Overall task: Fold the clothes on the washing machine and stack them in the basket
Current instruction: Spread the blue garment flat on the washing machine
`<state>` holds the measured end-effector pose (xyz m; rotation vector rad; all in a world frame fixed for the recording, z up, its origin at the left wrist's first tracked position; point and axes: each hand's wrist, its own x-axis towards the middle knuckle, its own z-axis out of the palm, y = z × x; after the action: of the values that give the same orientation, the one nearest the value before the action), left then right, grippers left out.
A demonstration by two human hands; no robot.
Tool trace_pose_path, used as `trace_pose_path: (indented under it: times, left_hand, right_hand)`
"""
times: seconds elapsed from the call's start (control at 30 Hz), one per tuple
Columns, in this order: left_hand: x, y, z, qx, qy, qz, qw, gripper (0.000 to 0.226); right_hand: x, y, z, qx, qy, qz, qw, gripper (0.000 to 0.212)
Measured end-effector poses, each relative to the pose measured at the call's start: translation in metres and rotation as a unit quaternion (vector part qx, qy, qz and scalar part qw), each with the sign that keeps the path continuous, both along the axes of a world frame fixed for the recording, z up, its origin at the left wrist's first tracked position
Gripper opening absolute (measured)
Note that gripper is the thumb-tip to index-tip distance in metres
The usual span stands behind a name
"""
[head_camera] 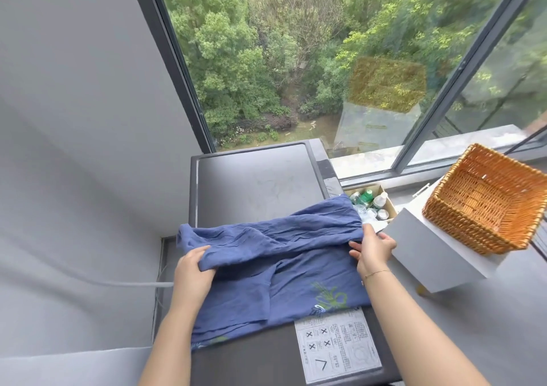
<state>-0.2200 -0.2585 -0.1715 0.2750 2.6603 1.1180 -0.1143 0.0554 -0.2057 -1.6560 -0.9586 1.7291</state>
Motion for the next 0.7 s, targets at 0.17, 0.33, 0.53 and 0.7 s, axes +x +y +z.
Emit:
trace_pose_path:
  times: [0.17,0.33,0.53,0.7]
  left_hand:
    - [0.003,0.003,0.015,0.044,-0.009,0.045,0.998,0.034]
    - [0.004,0.003,0.023,0.114,0.011,0.075,0.991,0.027]
    - [-0.005,-0.027,-0.013,-0.081,-0.057,0.035,0.994,0.025]
    - [-0.022,-0.049,-0.026,-0.115,-0.159,0.04,0.98,0.043]
  right_hand:
    - [0.002,0.006,0.004,0.057,0.02,0.011,0.998,0.032]
    - [0.018,-0.022,0.016,0.263,0.025,-0.026,0.964,0.019]
    - [0.054,-0.046,-0.013,0.249,-0.234,0.21,0.916,0.013]
    - [0.044,-0.041,0.01,0.292,-0.279,0.256,0.878,0.007]
